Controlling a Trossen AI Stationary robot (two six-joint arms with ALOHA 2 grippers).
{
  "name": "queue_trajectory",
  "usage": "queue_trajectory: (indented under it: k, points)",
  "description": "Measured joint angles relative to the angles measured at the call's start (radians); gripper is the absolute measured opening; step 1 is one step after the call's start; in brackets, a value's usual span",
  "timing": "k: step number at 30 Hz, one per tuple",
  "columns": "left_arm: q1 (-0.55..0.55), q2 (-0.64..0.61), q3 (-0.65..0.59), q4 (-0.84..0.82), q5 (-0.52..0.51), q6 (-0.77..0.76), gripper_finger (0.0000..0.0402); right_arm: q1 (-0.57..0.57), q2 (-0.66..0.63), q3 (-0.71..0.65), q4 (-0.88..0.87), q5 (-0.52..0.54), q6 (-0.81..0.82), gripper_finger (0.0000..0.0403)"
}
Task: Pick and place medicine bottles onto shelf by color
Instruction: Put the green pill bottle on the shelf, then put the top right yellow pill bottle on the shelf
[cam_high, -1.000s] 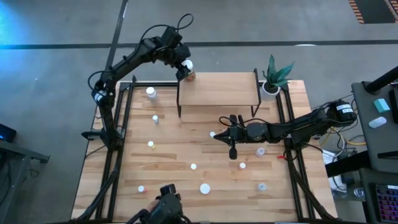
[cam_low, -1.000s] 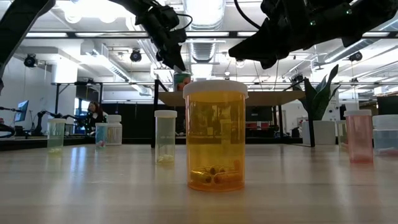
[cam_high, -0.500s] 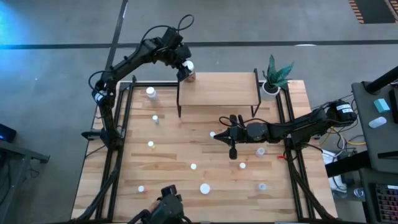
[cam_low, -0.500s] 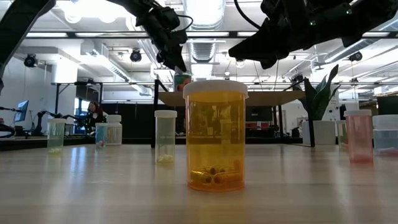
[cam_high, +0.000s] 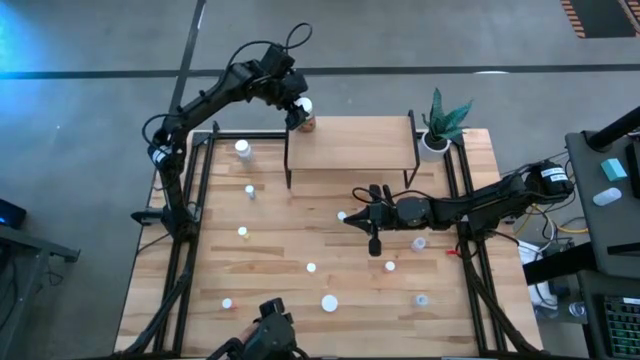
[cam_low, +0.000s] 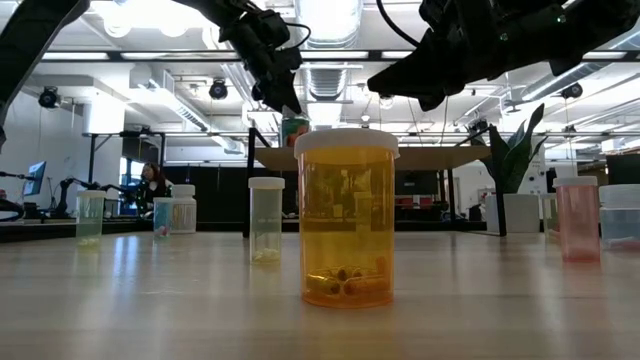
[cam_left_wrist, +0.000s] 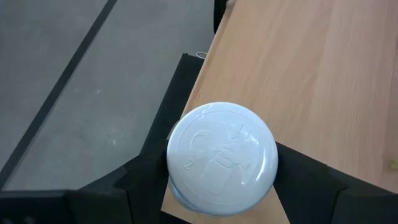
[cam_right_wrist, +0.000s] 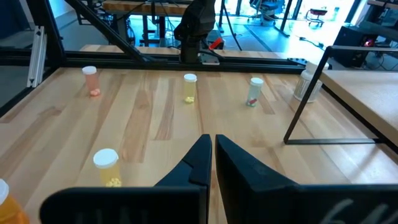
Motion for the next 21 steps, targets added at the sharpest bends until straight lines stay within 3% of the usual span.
queue_trajectory:
  k: [10, 21]
  points:
    - [-0.010, 0.000, 0.004, -0.018, 0.005, 0.002, 0.0248, 0.000, 0.000, 0.000, 0.000, 0.000, 0.000, 0.0013]
    - [-0.017, -0.010, 0.005, -0.023, -0.013, 0.005, 0.0312, 0.000, 0.000, 0.000, 0.000, -0.001, 0.000, 0.0013]
